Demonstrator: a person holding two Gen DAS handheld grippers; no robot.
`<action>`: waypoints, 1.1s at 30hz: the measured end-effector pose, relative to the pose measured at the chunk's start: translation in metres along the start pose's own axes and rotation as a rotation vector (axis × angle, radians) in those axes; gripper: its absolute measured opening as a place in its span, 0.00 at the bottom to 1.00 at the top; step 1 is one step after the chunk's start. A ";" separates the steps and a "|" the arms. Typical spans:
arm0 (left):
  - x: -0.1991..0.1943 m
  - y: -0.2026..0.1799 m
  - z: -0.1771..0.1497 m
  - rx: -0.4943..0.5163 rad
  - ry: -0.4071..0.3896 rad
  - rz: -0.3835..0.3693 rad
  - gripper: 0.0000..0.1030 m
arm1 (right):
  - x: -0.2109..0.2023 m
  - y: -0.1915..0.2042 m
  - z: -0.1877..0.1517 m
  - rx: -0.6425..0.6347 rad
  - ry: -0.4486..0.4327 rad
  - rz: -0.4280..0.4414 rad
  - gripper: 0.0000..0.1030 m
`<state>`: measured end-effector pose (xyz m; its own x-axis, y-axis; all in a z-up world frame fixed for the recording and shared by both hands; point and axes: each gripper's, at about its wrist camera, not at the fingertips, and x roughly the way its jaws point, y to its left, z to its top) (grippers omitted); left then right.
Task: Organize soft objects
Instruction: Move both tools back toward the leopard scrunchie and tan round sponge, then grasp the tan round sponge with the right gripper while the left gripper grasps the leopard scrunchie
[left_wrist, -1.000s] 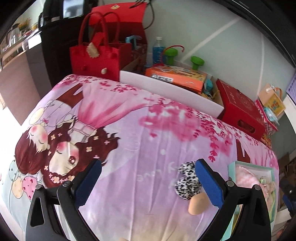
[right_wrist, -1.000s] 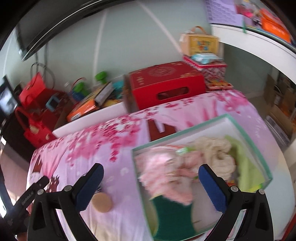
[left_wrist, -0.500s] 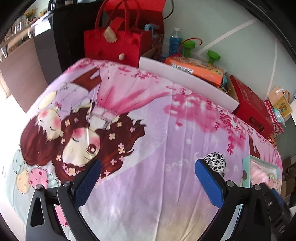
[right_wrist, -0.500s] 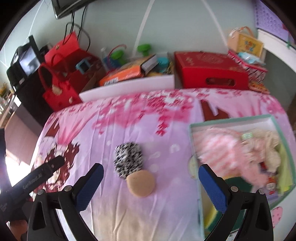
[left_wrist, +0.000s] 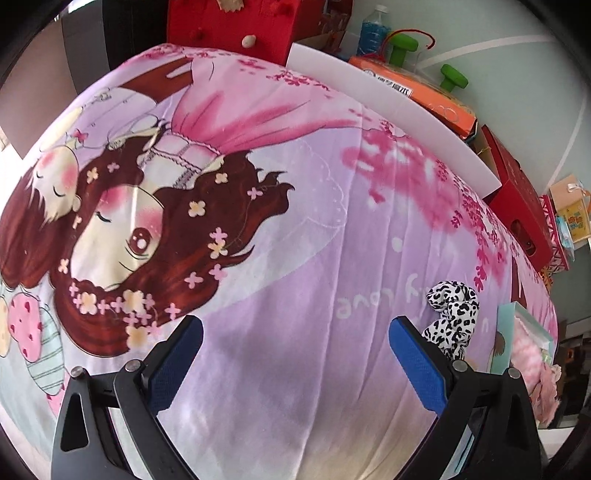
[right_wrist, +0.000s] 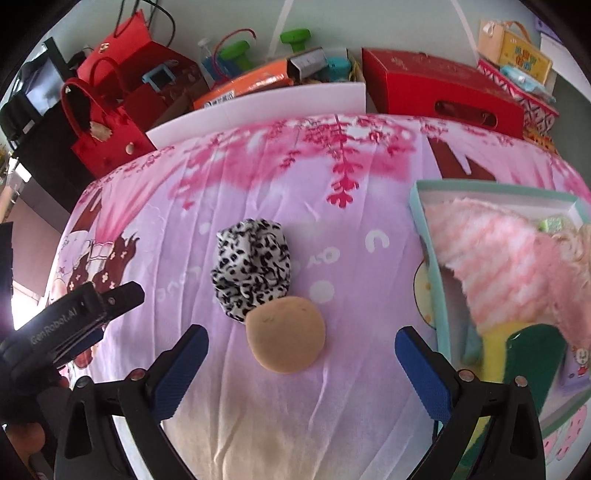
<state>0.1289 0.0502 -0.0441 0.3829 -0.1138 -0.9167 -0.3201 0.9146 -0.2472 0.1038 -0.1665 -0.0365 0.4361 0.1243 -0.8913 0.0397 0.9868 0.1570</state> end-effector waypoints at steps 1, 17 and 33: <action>0.002 -0.001 0.000 -0.004 0.006 -0.003 0.98 | 0.002 -0.001 0.000 0.006 0.004 0.003 0.98; 0.014 -0.016 0.000 0.002 0.027 -0.039 0.98 | 0.018 -0.005 -0.002 0.022 0.025 0.037 0.72; 0.013 -0.028 0.001 0.015 0.030 -0.116 0.98 | 0.018 -0.004 -0.003 0.025 0.030 0.051 0.51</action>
<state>0.1433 0.0237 -0.0491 0.3904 -0.2301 -0.8914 -0.2622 0.9004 -0.3472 0.1093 -0.1682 -0.0545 0.4109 0.1782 -0.8941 0.0404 0.9762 0.2131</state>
